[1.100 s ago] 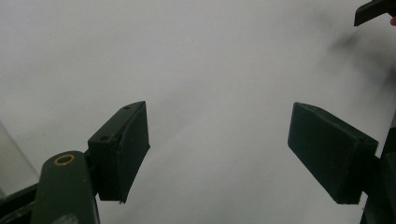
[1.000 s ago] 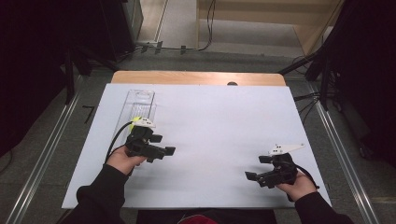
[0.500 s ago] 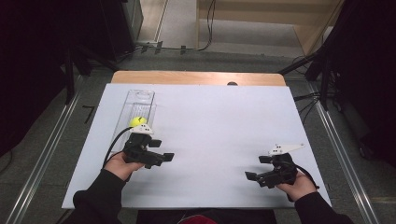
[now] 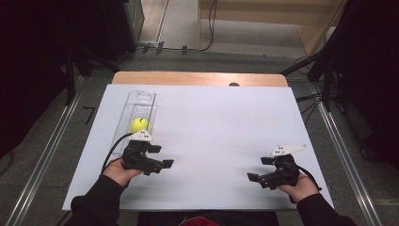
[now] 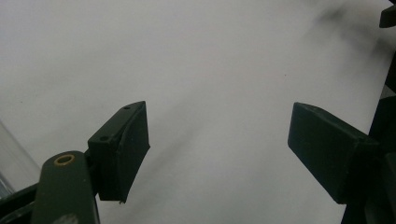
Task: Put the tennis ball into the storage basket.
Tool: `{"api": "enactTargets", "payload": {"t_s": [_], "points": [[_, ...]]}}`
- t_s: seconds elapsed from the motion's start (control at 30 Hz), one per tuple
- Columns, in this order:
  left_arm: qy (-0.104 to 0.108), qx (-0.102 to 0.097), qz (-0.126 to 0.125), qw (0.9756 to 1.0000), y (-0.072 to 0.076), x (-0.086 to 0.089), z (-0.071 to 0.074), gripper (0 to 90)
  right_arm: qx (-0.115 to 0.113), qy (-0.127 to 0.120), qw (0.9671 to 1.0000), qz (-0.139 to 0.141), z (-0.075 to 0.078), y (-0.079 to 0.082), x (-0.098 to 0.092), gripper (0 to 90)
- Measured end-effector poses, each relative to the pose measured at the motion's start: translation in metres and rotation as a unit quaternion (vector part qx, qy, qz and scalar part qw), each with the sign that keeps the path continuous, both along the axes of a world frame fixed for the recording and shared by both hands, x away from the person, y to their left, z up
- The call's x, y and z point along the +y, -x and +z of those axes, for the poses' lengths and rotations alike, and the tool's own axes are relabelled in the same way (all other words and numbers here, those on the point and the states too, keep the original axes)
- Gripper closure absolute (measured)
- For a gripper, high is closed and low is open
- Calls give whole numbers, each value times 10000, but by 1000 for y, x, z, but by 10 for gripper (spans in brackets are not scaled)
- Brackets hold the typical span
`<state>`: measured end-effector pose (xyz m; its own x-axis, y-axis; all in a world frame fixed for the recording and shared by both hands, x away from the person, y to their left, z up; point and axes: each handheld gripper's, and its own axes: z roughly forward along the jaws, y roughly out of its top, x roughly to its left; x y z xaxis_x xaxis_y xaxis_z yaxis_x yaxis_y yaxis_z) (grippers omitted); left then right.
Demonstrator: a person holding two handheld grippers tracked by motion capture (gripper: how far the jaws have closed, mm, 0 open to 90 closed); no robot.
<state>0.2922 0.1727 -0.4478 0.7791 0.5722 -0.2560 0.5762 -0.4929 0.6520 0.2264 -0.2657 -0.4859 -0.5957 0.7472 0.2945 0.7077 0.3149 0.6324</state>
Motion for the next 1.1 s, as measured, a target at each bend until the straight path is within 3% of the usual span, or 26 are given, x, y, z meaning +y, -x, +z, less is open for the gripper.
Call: {"api": "enactTargets", "payload": {"t_s": [0.73, 1.1], "points": [[-131, -14, -207, 9997, 12, 10, -5, 215, -6, 12, 10000, -28, 0, 0, -1, 68], [-128, 6, -169, 9998, 15, 19, -5, 215, 11, 29, 10000, -32, 0, 0, -1, 68]]}}
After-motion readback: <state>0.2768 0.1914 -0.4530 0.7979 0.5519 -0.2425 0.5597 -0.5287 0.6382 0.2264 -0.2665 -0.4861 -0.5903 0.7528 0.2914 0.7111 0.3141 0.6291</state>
